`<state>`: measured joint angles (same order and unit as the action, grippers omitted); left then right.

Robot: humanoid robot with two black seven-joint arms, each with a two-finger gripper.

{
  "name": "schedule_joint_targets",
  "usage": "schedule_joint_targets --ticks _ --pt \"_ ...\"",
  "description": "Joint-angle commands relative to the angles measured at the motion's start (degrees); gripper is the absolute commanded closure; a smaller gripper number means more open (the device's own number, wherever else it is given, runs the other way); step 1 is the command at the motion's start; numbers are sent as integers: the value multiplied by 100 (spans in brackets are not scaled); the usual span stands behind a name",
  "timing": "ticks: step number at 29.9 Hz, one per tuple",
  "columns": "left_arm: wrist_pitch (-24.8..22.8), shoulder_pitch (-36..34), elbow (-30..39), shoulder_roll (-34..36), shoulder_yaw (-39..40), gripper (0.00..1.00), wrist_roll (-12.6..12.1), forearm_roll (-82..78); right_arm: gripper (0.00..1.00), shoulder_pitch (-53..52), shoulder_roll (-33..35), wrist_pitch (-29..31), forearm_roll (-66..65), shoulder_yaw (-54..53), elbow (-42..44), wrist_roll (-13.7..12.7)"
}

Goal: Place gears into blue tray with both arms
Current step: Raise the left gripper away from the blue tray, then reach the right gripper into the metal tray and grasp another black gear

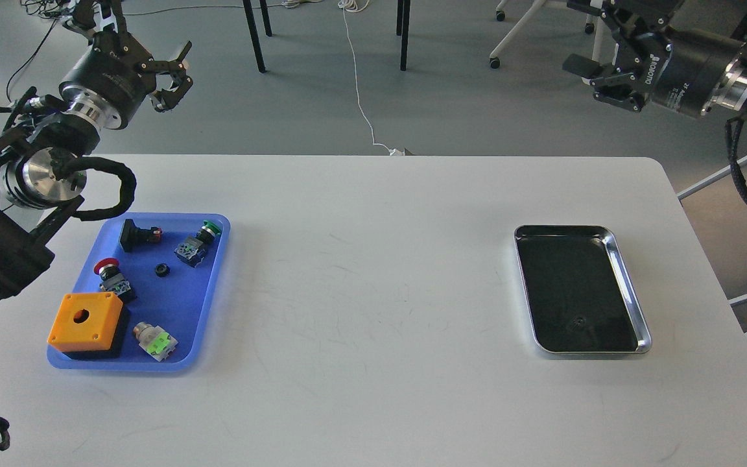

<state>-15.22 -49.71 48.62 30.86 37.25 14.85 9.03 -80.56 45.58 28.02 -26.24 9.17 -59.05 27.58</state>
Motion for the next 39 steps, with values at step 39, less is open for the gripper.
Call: schedule_joint_targets --ticks 39 --pt "-297 419 -28 -45 230 2 0 81 37 401 -1561 -675 -4451 3548 421 42"
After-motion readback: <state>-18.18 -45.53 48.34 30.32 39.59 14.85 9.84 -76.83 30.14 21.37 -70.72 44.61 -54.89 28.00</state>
